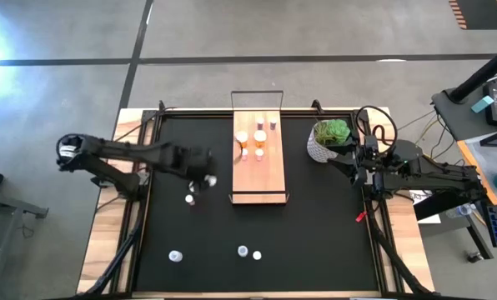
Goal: Pick and place medicine bottles onto shelf by color
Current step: Put the white pill bottle on the shelf
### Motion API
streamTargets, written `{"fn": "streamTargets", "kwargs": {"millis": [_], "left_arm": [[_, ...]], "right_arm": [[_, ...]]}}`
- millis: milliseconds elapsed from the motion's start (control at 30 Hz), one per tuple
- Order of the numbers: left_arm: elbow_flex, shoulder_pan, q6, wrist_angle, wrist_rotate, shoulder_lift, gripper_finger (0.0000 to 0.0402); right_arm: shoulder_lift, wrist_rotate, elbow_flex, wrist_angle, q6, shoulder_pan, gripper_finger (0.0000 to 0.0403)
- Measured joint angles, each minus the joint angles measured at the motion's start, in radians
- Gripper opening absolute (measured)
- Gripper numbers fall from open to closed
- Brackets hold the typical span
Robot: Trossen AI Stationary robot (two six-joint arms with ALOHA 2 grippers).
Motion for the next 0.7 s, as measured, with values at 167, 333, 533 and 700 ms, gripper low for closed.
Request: {"fn": "streamTargets", "kwargs": {"millis": [167, 333, 533, 700], "left_arm": [[0.107, 0.154, -0.209, -0.014, 0.078, 0.056, 0.0132], [0.22, 0.203, -0.347, -0.008, 0.118, 0.138, 0.0132], [0.366, 0.204, -0.455, -0.019, 0.147, 0.308, 0.0132], [0.493, 0.202, -0.541, -0.113, 0.195, 0.432, 0.0132]], "right_arm": [[0.0, 0.0, 0.0, -0.001, 0.001, 0.0, 0.0226], [0.0, 0.0, 0.0, -0.001, 0.001, 0.0, 0.0226], [0.0, 0.0, 0.0, -0.001, 0.002, 0.0, 0.0226], [0.0, 0.0, 0.0, -0.001, 0.001, 0.0, 0.0226]]}}
